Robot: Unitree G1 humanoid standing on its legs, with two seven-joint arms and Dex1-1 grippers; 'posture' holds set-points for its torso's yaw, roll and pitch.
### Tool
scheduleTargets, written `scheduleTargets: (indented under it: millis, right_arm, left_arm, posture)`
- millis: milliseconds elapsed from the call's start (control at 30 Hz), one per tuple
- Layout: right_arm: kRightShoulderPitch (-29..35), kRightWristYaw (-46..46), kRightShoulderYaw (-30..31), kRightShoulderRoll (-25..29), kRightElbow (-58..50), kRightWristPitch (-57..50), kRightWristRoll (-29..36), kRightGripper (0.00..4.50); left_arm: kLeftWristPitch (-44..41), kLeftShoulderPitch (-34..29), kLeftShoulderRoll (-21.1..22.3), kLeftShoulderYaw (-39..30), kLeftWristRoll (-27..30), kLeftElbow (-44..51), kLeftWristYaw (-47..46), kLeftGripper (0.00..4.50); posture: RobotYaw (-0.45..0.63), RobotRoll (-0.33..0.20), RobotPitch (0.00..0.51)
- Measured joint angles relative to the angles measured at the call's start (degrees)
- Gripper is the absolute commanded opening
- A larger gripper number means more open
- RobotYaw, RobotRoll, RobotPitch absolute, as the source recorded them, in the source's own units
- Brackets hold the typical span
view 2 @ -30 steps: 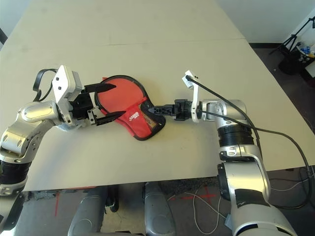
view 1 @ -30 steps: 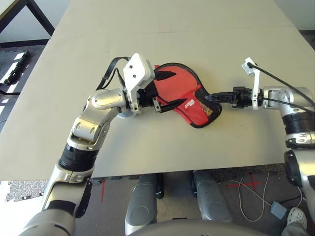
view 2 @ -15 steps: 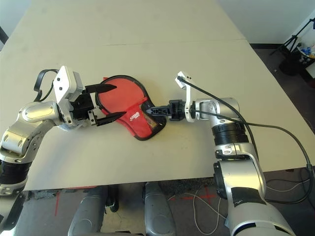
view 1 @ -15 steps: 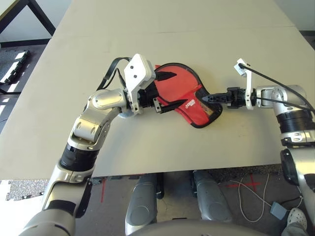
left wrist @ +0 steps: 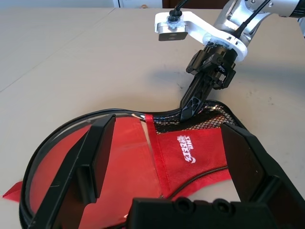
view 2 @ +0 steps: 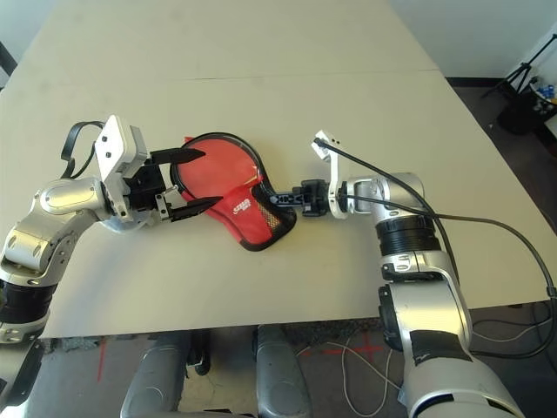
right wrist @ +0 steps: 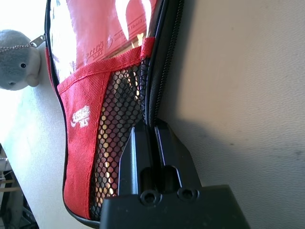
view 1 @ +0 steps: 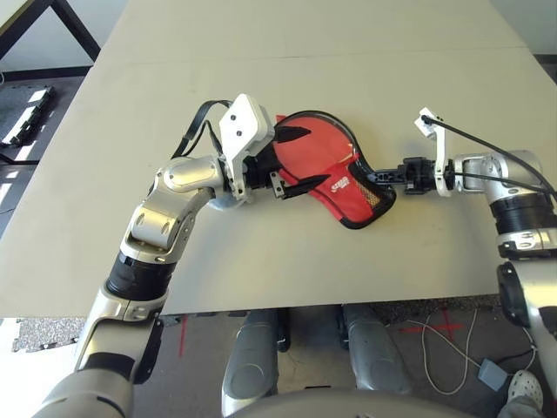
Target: Store the ping-pong paddle in its case and zip it.
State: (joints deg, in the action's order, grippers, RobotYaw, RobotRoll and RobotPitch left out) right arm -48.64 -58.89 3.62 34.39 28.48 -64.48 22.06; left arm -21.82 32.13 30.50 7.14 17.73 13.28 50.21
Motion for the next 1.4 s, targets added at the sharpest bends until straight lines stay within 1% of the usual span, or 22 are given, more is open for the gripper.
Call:
scheduleTargets:
  millis: [133,467,633,833,1000,1400]
  right_arm:
    - [2.2,-1.3,0.0,2.8,-2.9,-1.4,1.0,0.03]
    - [9.2,-5.8,-0.1,12.3,-9.6,-3.2,4.2,0.03]
    - [12.1,-7.4,-0.6,16.7,-10.9,-3.3,5.2,0.03]
    - [16.1,-10.3,-0.9,21.7,-11.1,-0.9,5.6,0.03]
    - [17.5,-10.9,-1.3,23.1,-11.2,0.0,5.9,0.03]
    - [20.0,-10.8,-2.5,23.5,-14.1,-1.2,7.2,0.03]
  left_arm:
    - [0.3,0.0,0.0,0.1,-0.1,-0.1,0.0,4.5]
    - [0.4,0.0,0.1,0.1,-0.2,-0.2,0.0,4.5]
    - [0.4,-0.1,0.1,0.1,-0.3,-0.4,-0.1,4.5]
    - [0.8,-0.1,-0.1,0.3,-0.3,-0.9,0.0,4.5]
    - [1.3,-0.1,-0.2,0.3,-0.4,-1.4,0.0,4.5]
    - [1.8,-0.1,-0.3,0.5,-0.7,-2.1,0.1,4.5]
  posture:
    - [0.06,0.0,0.273]
    - [0.05,0.0,0.274]
    - [0.04,0.0,0.273]
    - [0.03,0.0,0.271]
    - [0.03,0.0,0.271]
    - [0.03,0.0,0.275]
